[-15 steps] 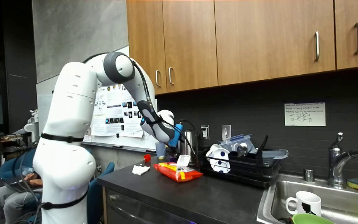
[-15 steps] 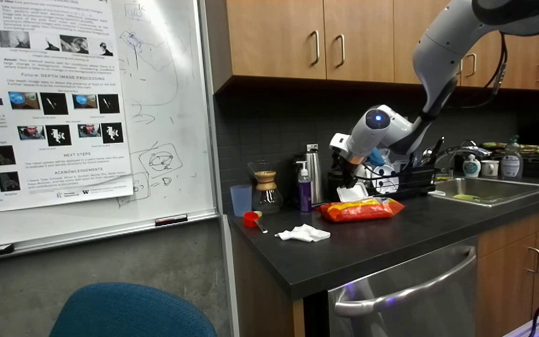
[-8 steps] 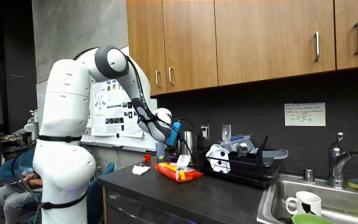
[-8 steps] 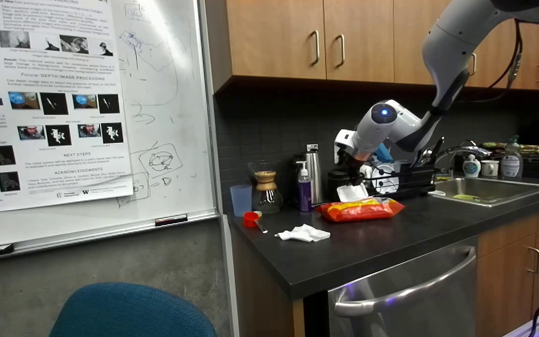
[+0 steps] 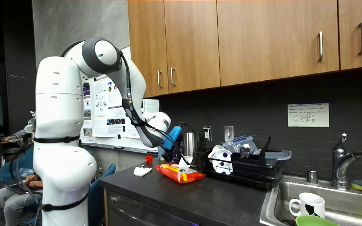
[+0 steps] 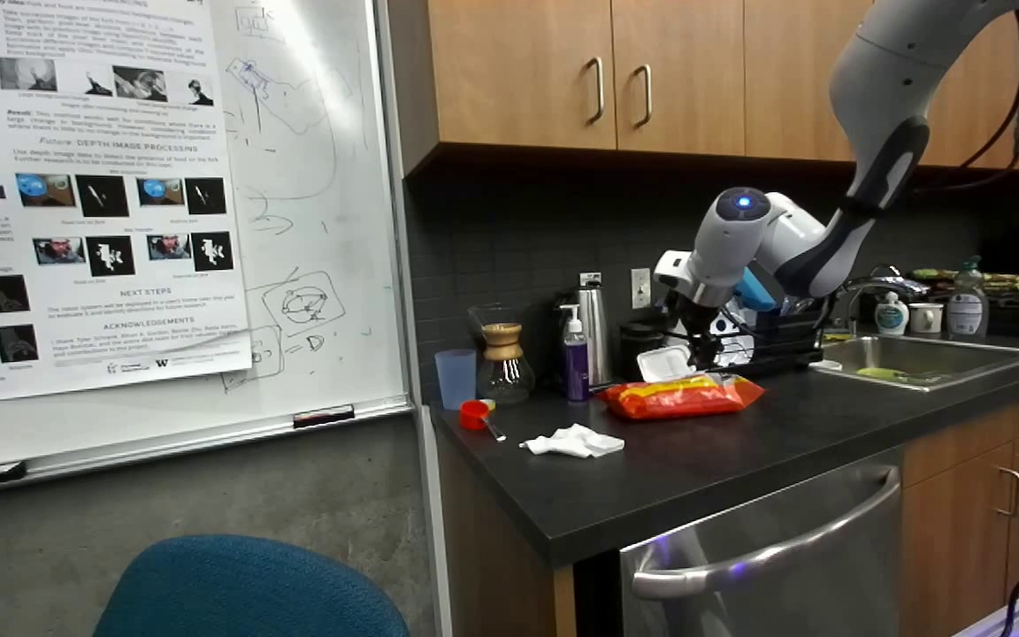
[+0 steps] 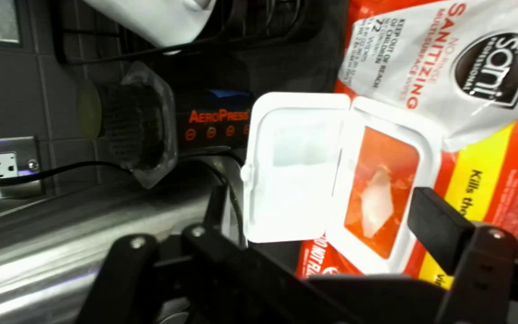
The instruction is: Open the orange packet.
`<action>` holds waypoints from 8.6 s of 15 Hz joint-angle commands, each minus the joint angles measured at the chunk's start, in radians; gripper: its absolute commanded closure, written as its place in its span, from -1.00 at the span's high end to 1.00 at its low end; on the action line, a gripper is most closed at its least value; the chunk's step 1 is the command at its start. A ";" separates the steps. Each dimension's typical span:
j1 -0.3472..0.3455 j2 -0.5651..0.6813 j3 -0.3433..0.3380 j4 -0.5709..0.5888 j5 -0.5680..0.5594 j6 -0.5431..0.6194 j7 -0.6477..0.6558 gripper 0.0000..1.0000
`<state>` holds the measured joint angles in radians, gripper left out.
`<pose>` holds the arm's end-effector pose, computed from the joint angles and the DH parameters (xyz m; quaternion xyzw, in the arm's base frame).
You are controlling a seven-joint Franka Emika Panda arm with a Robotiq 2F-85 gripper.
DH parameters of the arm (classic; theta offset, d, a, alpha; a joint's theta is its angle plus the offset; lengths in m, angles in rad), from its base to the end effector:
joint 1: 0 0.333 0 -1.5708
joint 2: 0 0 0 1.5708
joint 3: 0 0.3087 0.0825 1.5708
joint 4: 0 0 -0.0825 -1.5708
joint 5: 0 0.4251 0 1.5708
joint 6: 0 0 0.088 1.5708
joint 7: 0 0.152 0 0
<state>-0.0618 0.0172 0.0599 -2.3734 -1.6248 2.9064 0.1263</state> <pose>0.5512 0.0491 0.2610 0.7048 0.5954 0.1968 0.3317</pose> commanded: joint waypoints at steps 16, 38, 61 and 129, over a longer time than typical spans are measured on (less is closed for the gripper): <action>0.049 -0.087 0.009 -0.067 0.296 0.026 -0.330 -1.00; 0.038 0.169 -0.015 0.166 0.173 0.046 -0.292 -1.00; 0.042 0.259 -0.031 0.214 0.162 0.031 -0.293 -1.00; 0.212 -0.518 0.139 -0.259 1.383 -0.757 0.020 1.00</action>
<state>0.1583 -0.4996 0.1909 -2.6334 -0.2472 2.1507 0.1504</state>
